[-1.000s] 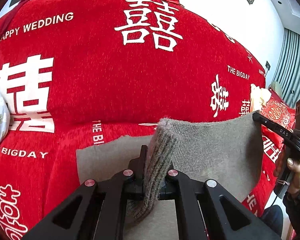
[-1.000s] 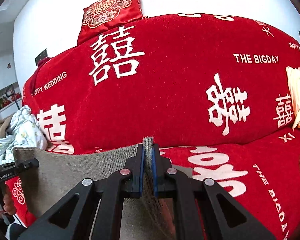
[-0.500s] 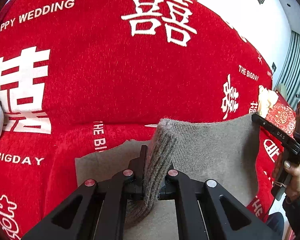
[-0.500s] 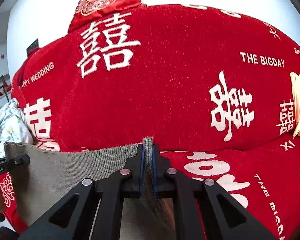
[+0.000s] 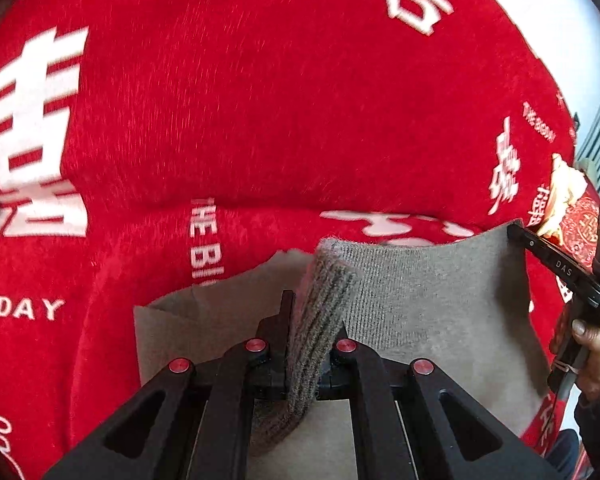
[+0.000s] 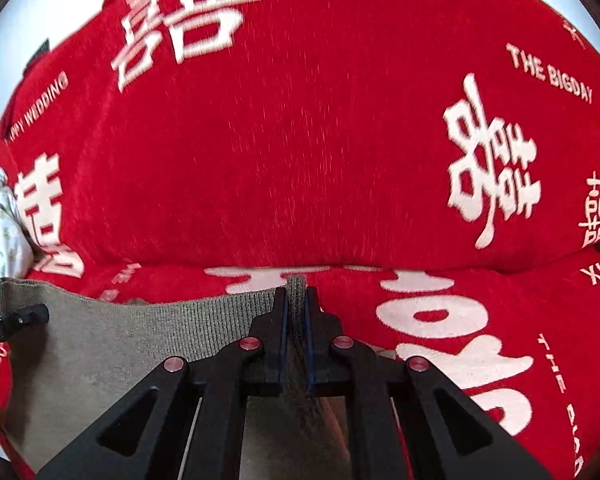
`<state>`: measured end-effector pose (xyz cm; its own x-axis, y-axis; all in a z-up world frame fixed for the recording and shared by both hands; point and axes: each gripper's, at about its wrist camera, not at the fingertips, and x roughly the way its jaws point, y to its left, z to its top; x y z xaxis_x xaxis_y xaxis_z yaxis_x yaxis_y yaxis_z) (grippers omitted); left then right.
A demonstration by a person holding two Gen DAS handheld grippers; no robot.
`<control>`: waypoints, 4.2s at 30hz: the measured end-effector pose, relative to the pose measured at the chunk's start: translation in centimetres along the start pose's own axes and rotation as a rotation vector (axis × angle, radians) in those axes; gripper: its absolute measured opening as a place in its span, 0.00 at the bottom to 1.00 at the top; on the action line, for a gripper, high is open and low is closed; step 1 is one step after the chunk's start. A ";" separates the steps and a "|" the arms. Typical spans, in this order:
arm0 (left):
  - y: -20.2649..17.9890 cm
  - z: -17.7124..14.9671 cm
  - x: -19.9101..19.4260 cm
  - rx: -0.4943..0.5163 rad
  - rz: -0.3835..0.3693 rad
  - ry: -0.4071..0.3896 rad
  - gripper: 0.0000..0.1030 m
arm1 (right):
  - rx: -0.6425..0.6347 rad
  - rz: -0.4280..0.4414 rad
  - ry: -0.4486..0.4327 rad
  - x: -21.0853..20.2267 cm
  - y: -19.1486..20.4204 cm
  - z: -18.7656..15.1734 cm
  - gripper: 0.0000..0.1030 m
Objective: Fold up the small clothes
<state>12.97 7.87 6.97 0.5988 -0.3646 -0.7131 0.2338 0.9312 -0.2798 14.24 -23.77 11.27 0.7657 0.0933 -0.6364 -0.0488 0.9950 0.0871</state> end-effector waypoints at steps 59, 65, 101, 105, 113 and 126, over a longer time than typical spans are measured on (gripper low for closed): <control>-3.9 -8.9 -3.3 -0.124 0.196 0.033 0.68 | 0.005 -0.030 0.186 -5.4 2.6 -10.6 0.86; -7.4 -13.6 -5.1 -0.032 0.214 -0.005 0.68 | -0.197 0.056 0.166 -7.4 8.7 -15.7 0.88; 5.3 -18.6 -7.5 -0.699 -0.225 -0.228 0.34 | -0.026 -0.011 0.104 -12.3 3.4 -20.3 1.00; 7.0 -19.8 -6.8 -0.713 -0.259 -0.258 0.11 | 0.001 0.052 0.084 -12.1 4.4 -17.1 1.00; 7.1 -19.9 -6.9 -0.674 -0.284 -0.276 0.11 | -0.041 0.226 0.168 -5.0 14.1 -8.3 1.00; 6.8 -19.4 -6.9 -0.631 -0.251 -0.246 0.11 | -0.265 0.214 0.464 10.6 33.1 -6.8 0.92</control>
<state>-4.43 16.69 -2.54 0.7575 -0.4876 -0.4341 -0.0558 0.6142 -0.7872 16.41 10.43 2.21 0.3629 0.2398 -0.9004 -0.3761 0.9218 0.0939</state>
